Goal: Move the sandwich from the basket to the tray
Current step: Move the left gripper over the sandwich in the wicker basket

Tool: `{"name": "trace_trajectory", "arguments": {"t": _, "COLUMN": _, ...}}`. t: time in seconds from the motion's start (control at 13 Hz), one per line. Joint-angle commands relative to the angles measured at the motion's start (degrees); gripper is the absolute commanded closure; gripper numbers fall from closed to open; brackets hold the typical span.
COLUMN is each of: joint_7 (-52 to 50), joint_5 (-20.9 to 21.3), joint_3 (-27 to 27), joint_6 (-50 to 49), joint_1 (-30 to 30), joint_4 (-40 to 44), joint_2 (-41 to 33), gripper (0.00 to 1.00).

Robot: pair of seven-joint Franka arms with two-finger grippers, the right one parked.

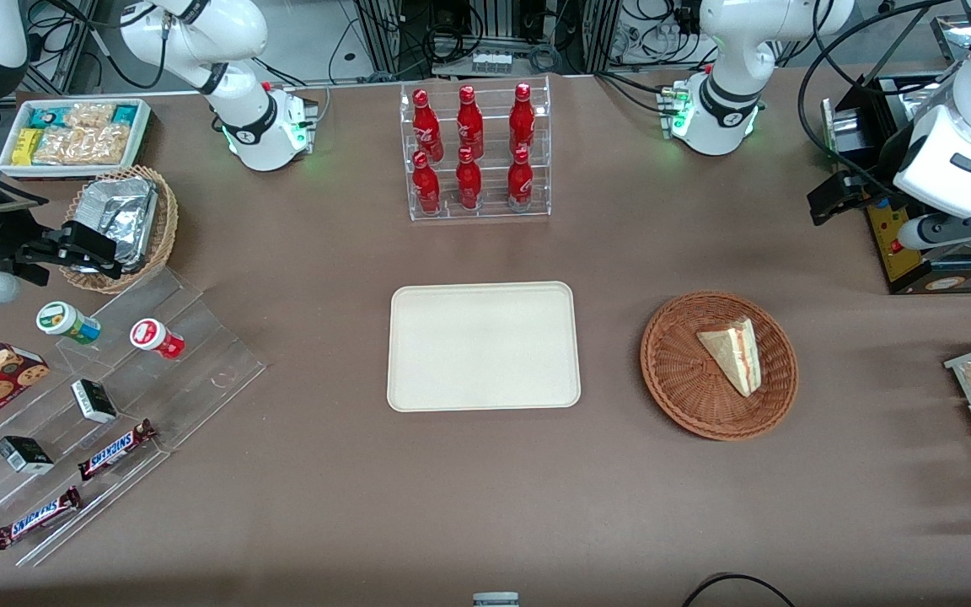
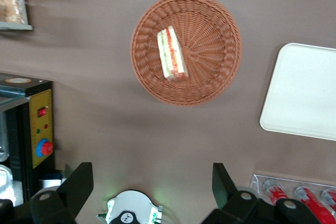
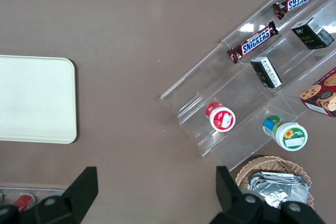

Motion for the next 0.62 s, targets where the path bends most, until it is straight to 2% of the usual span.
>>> {"name": "trace_trajectory", "arguments": {"t": 0.0, "joint_7": 0.96, "joint_5": -2.45, "joint_3": -0.86, "joint_6": 0.33, "joint_1": 1.19, "joint_4": -0.39, "joint_2": -0.45, "gripper": 0.00}}
{"name": "trace_trajectory", "arguments": {"t": 0.23, "joint_7": 1.05, "joint_5": -0.28, "joint_3": -0.33, "joint_6": 3.39, "joint_1": 1.19, "joint_4": -6.25, "joint_2": -0.54, "gripper": 0.00}}
{"name": "trace_trajectory", "arguments": {"t": 0.54, "joint_7": 0.00, "joint_5": 2.81, "joint_3": -0.24, "joint_6": 17.00, "joint_1": 1.10, "joint_4": -24.44, "joint_2": -4.76, "gripper": 0.00}}
